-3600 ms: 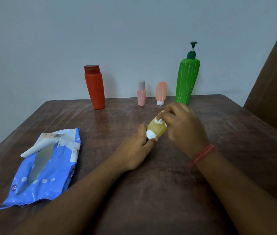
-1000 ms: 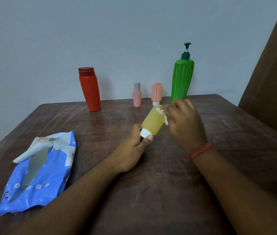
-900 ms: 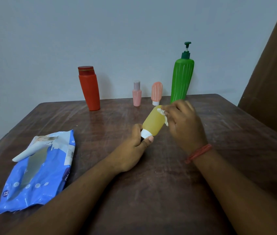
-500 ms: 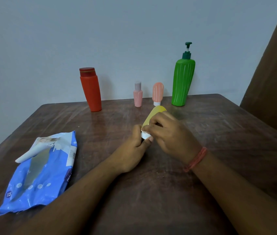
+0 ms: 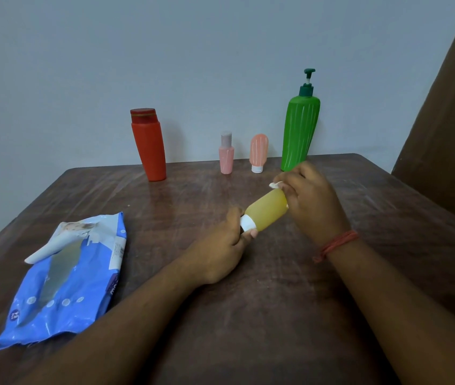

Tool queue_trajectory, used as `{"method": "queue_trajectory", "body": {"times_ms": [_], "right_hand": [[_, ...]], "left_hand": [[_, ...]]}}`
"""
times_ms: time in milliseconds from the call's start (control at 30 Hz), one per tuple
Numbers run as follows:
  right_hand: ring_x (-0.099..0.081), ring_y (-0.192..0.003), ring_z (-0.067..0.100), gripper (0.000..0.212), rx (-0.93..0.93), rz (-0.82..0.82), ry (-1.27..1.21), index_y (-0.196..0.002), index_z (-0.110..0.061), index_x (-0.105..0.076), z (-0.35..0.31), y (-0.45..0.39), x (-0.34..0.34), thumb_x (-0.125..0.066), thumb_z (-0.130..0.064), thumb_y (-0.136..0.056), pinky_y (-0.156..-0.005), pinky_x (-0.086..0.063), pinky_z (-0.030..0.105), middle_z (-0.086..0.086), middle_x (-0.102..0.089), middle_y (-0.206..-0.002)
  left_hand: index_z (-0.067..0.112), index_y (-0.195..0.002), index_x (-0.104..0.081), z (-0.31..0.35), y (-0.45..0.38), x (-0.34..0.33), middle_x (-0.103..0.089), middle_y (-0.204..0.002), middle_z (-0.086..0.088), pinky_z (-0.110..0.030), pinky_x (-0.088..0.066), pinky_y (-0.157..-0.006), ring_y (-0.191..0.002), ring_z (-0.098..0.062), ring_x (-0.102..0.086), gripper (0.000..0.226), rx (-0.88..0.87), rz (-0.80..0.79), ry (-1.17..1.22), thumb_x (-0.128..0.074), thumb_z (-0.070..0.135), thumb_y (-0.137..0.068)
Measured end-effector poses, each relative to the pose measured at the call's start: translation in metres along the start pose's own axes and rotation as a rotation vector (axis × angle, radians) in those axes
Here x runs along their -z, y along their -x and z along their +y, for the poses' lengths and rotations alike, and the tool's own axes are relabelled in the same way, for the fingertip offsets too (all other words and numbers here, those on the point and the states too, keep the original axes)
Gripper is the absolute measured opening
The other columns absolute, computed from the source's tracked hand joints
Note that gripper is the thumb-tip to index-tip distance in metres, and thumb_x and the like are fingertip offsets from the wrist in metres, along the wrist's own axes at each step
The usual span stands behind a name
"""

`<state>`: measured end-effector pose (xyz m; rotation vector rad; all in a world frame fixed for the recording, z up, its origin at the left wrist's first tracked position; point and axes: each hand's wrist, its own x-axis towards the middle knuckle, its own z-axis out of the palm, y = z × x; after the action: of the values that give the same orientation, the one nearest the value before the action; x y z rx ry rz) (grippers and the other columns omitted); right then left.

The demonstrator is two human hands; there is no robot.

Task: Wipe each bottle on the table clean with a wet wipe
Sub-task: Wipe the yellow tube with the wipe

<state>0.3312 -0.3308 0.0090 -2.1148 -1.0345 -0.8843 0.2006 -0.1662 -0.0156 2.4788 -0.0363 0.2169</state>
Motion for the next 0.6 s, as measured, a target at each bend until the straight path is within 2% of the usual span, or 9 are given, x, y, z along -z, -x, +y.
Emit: {"method": "queue_trajectory", "body": {"times_ms": [167,300,367,433,500,600], "right_hand": [[-0.058,-0.083,0.025,0.014,0.123,-0.034,-0.076,-0.096,-0.008,-0.074,-0.026,0.006,-0.008,-0.062,-0.005,-0.090,-0.074,-0.050,0.038,0.007,-0.058,-0.089],[-0.053,-0.080,0.022,0.020,0.306,-0.151,-0.094,-0.094,-0.009,-0.073,-0.045,0.010,-0.012,-0.055,-0.009,-0.086,-0.071,-0.045,0.031,0.006,-0.055,-0.087],[-0.053,-0.078,0.022,0.025,0.356,-0.191,-0.074,-0.093,-0.007,-0.073,-0.044,0.009,-0.010,-0.049,-0.012,-0.085,-0.070,-0.043,0.031,0.006,-0.055,-0.085],[-0.053,-0.078,0.023,0.028,0.321,-0.162,-0.011,-0.094,-0.008,-0.074,-0.033,0.004,-0.009,-0.047,-0.011,-0.087,-0.069,-0.044,0.033,0.007,-0.055,-0.085],[-0.054,-0.080,0.023,0.028,0.197,-0.101,0.033,-0.095,-0.009,-0.075,-0.017,0.000,-0.006,-0.047,-0.011,-0.090,-0.068,-0.049,0.036,0.007,-0.055,-0.087],[-0.056,-0.083,0.022,0.018,0.066,-0.058,0.011,-0.098,-0.009,-0.074,-0.004,0.001,-0.005,-0.058,-0.005,-0.092,-0.072,-0.052,0.041,0.006,-0.056,-0.091]], "left_hand": [[0.023,-0.116,-0.036,-0.004,-0.001,-0.002,-0.054,-0.087,0.003,-0.044,-0.047,-0.076,-0.076,-0.015,-0.051,0.020,-0.011,0.030,0.033,-0.042,0.038,-0.105],[0.022,-0.128,-0.037,-0.006,0.000,0.001,-0.062,-0.114,0.001,-0.046,-0.049,-0.092,-0.102,-0.015,-0.060,0.029,-0.007,0.069,0.118,-0.042,0.039,-0.105],[0.021,-0.128,-0.038,-0.005,0.000,0.000,-0.061,-0.117,0.002,-0.046,-0.049,-0.093,-0.104,-0.015,-0.060,0.029,-0.008,0.072,0.119,-0.042,0.039,-0.105],[0.020,-0.123,-0.039,-0.004,-0.001,0.000,-0.060,-0.106,-0.001,-0.048,-0.049,-0.087,-0.094,-0.019,-0.059,0.026,-0.002,0.068,0.079,-0.041,0.039,-0.105],[0.018,-0.121,-0.040,-0.004,-0.002,0.000,-0.059,-0.102,-0.005,-0.049,-0.049,-0.084,-0.090,-0.024,-0.058,0.025,0.013,0.062,0.066,-0.041,0.038,-0.106],[0.018,-0.125,-0.040,-0.004,-0.001,0.000,-0.058,-0.102,-0.004,-0.044,-0.048,-0.083,-0.090,-0.023,-0.057,0.026,0.012,0.056,0.066,-0.040,0.037,-0.106]]}}
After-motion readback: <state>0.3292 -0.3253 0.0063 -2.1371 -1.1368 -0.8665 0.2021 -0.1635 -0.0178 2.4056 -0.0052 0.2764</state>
